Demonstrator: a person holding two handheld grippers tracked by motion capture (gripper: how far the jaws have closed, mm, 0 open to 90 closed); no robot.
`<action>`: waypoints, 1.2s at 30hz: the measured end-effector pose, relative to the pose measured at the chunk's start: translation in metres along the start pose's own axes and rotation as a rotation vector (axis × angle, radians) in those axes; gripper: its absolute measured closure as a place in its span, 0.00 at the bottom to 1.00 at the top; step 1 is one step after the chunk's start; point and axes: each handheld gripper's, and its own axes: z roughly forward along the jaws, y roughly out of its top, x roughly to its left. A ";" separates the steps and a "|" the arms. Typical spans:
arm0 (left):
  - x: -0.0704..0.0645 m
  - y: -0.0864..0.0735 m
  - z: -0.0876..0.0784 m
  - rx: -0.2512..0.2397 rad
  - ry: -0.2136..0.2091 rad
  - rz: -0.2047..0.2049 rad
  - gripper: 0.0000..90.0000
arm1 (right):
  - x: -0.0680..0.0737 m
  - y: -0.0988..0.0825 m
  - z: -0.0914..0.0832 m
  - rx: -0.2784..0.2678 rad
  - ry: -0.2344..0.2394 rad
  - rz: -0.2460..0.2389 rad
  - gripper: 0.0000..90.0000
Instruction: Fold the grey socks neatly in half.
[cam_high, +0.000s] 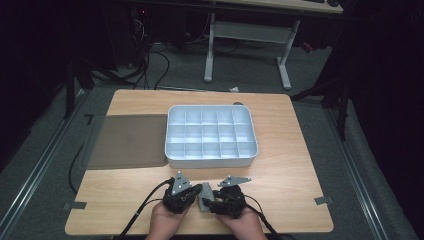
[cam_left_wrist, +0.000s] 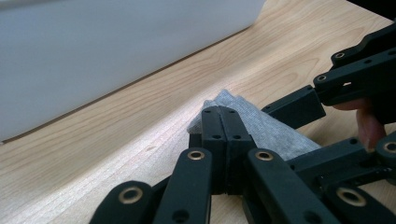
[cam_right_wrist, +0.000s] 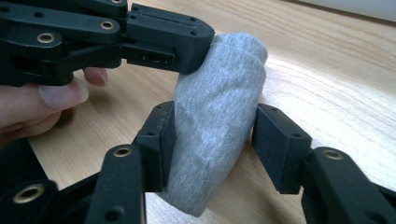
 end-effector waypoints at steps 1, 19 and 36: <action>0.001 0.000 -0.001 0.002 0.001 0.002 1.00 | 0.001 0.001 0.000 0.009 0.002 0.005 0.58; 0.006 0.000 -0.009 -0.019 0.010 -0.017 1.00 | 0.008 0.011 0.006 0.093 0.020 -0.056 0.64; 0.012 0.001 -0.026 -0.060 0.031 -0.029 0.80 | 0.008 0.012 0.003 0.081 0.061 -0.139 0.80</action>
